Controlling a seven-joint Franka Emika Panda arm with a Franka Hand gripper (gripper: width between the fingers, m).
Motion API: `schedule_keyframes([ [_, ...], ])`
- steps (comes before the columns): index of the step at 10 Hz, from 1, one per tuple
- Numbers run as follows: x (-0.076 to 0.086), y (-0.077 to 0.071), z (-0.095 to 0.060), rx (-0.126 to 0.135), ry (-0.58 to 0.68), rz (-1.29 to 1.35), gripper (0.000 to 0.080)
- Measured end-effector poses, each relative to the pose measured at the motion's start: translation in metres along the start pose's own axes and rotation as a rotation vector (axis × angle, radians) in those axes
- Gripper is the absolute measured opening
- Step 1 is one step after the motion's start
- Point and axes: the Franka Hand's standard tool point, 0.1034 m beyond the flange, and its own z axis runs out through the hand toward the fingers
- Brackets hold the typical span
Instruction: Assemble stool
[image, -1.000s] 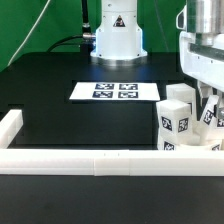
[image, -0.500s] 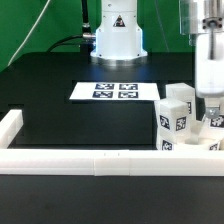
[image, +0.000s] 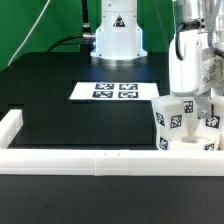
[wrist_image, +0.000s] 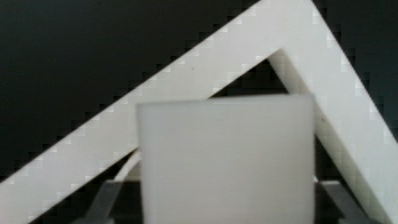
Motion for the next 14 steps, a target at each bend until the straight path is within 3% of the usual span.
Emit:
schedule_keyframes([
  [2, 0.000, 0.000, 0.000, 0.000, -0.016, 0.056, 0.0338],
  [3, 0.002, 0.000, 0.000, 0.019, -0.031, 0.114, 0.0338],
  [4, 0.003, 0.002, 0.000, 0.057, -0.052, 0.162, 0.0338],
  [6, 0.005, 0.003, 0.000, 0.061, -0.067, 0.212, 0.0338],
  [7, 0.005, 0.003, 0.000, 0.063, -0.065, 0.168, 0.0433],
  [8, 0.005, 0.003, 0.000, 0.062, -0.064, 0.160, 0.0433],
  [9, 0.005, 0.003, 0.000, 0.063, -0.064, 0.160, 0.0599],
  [10, 0.005, 0.000, -0.006, 0.068, -0.070, 0.131, 0.0599],
  [11, 0.004, -0.003, -0.020, 0.075, -0.086, 0.115, 0.0643],
  [13, -0.003, -0.004, -0.050, 0.071, -0.126, 0.115, 0.0648],
  [14, -0.001, -0.003, -0.049, 0.071, -0.122, 0.114, 0.0648],
])
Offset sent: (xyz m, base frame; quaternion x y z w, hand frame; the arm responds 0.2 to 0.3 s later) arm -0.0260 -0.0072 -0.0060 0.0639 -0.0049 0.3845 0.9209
